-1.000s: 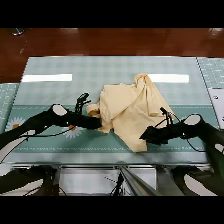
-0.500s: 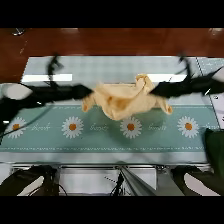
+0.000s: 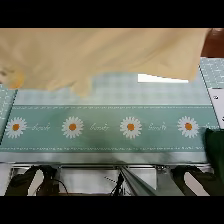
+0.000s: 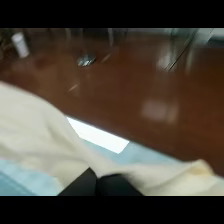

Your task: Fold the shirts.

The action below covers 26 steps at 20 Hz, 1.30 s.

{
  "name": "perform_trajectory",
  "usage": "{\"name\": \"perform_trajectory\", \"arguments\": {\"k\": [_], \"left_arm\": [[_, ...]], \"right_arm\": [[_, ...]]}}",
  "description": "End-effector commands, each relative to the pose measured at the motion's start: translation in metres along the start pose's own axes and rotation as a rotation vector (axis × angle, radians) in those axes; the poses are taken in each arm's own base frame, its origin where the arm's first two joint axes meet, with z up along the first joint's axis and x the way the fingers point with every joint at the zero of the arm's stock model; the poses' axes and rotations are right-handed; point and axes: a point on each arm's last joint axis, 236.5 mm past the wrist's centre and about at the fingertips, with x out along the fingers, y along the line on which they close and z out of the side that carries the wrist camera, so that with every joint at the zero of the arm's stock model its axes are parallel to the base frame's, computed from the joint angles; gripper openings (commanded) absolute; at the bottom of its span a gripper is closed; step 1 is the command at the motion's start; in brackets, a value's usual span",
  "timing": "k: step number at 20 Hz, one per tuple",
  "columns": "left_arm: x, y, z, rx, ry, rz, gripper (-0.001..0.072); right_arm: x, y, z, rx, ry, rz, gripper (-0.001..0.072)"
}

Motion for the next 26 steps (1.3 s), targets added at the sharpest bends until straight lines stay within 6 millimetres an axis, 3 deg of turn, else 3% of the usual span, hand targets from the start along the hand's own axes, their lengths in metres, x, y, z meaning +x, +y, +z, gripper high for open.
{"name": "perform_trajectory", "arguments": {"k": [1, 3, 5, 8, 10, 14, 16, 18, 21, 24, 26], "left_arm": [[-0.051, -0.04, 0.075, 0.287, -0.174, 0.145, 0.0025], [-0.069, -0.051, 0.093, 0.425, -0.211, 0.231, 0.0025], [-0.076, -0.053, 0.098, 0.493, -0.218, 0.287, 0.0025], [-0.061, -0.032, 0.072, 0.407, -0.108, 0.282, 0.0025], [-0.04, -0.008, 0.023, 0.295, 0.086, 0.236, 0.0025], [-0.007, 0.026, -0.097, -0.015, 0.452, -0.007, 0.0025], [0.005, 0.063, -0.155, -0.173, 0.564, -0.035, 0.0025], [0.02, 0.085, -0.216, -0.299, 0.66, -0.07, 0.0025], [0.051, 0.088, -0.321, -0.465, 0.81, -0.14, 0.0026], [0.093, 0.111, -0.408, -0.541, 0.837, -0.043, 0.0025], [0.101, 0.122, -0.461, -0.582, 0.878, 0.015, 0.0025]], "right_arm": [[-0.083, 0.03, 0.016, -0.117, -0.133, -0.162, 0.002], [-0.109, 0.039, 0.006, -0.126, -0.133, -0.218, 0.0021], [-0.122, 0.043, -0.01, -0.113, -0.099, -0.241, 0.0021], [-0.115, 0.036, -0.043, -0.059, 0.013, -0.246, 0.0021], [-0.097, 0.023, -0.067, -0.003, 0.108, -0.233, 0.0021], [-0.046, -0.016, -0.111, 0.096, 0.24, -0.209, 0.0021], [-0.016, -0.052, -0.133, 0.153, 0.274, -0.252, 0.0021], [0.017, -0.096, -0.164, 0.216, 0.347, -0.309, 0.0021], [0.082, -0.144, -0.205, 0.311, 0.465, -0.286, 0.0021], [0.147, -0.196, -0.244, 0.401, 0.52, -0.286, 0.0021], [0.188, -0.221, -0.266, 0.47, 0.542, -0.269, 0.0021]]}}
